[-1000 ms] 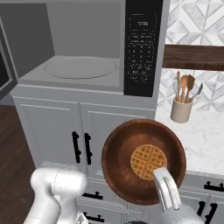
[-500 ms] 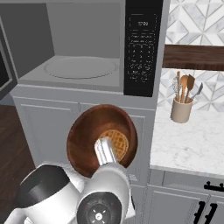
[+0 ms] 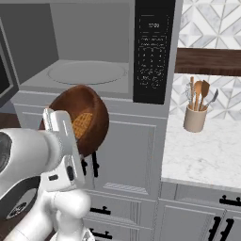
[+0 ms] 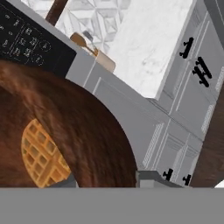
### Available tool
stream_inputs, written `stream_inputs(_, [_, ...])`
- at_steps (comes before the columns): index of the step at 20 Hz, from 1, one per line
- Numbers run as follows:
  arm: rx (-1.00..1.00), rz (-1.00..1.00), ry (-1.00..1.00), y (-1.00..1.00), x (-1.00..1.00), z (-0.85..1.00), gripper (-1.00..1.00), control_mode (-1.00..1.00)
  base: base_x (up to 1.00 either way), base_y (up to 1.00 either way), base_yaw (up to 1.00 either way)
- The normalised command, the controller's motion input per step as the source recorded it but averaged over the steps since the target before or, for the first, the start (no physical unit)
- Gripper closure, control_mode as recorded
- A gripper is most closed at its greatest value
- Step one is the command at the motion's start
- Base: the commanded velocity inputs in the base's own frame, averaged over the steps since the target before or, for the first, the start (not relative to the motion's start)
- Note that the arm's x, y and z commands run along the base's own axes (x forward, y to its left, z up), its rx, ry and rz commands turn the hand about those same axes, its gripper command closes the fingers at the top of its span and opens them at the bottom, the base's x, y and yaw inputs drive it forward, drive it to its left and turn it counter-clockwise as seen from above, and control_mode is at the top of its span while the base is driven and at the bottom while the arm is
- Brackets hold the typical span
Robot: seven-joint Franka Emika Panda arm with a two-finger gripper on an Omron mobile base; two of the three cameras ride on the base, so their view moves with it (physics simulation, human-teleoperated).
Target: Open the microwave, place the bowl with waffle inside the microwave, then close the microwave door and turn it on.
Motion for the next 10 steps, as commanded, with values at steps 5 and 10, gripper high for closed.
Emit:
stream_inputs(5, [0.0,0.0,0.32,0.47,0.98,0.61,1.0,-1.0,0.0,0.0,0.0])
stream_inputs(10, [0.03,0.0,0.14,0.22,0.98,0.22,1.0,-1.0,0.0,0.0,0.0])
